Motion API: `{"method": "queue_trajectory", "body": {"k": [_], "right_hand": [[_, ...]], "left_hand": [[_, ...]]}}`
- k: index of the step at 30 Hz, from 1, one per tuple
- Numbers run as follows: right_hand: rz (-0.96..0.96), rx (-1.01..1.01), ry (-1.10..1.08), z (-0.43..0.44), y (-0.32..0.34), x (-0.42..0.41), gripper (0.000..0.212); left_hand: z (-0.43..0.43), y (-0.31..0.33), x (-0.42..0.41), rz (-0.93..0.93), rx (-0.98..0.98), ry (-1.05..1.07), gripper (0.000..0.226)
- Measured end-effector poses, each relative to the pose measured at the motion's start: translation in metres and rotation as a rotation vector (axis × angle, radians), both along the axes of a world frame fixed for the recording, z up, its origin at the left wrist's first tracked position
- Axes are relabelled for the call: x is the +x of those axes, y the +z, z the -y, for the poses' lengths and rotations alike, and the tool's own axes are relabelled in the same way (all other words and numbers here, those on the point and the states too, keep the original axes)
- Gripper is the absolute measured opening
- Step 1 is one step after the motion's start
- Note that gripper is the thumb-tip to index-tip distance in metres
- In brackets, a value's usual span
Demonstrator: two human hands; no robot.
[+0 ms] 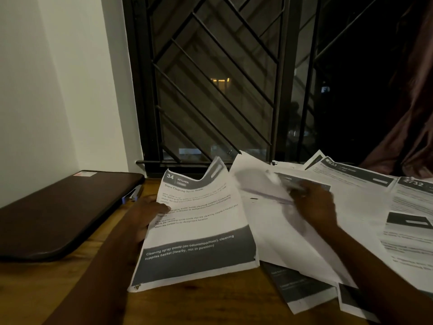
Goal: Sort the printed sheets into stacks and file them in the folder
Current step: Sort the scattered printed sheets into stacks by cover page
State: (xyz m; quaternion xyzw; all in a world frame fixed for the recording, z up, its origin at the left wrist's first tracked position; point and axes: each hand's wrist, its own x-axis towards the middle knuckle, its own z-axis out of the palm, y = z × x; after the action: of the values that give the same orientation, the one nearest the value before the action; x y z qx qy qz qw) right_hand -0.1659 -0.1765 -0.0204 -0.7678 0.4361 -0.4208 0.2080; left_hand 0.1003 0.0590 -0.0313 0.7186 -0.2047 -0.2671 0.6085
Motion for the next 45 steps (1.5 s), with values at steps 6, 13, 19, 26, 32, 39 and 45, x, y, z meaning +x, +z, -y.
{"method": "queue_trajectory", "body": {"k": [6,13,19,26,32,39,45], "right_hand": [[0.193,-0.06,0.316,-0.011,0.023,-0.012,0.017],[-0.171,-0.139,0.871,-0.05,0.004,0.01,0.02],[-0.14,-0.18,1.0,-0.065,-0.024,0.033,0.01],[-0.181,-0.035,0.367,-0.012,-0.02,0.027,0.055],[-0.771,0.227,0.164,0.011,-0.026,0.035,0.135],[-0.733,0.185,0.175,0.014,-0.018,0.038,0.108],[-0.153,0.217,0.19,0.026,0.027,0.008,0.024]], "left_hand": [[-0.002,0.002,0.0,0.021,0.032,0.01,0.042],[-0.002,0.013,-0.012,-0.02,0.074,0.015,0.015],[-0.005,0.019,-0.019,-0.035,0.068,-0.082,0.028],[-0.003,0.014,-0.007,0.137,0.208,0.006,0.038],[-0.019,0.006,0.024,0.108,0.064,0.118,0.031],[-0.024,0.01,0.01,0.019,-0.039,0.038,0.034],[-0.028,0.007,0.016,-0.124,-0.072,-0.028,0.026]]}}
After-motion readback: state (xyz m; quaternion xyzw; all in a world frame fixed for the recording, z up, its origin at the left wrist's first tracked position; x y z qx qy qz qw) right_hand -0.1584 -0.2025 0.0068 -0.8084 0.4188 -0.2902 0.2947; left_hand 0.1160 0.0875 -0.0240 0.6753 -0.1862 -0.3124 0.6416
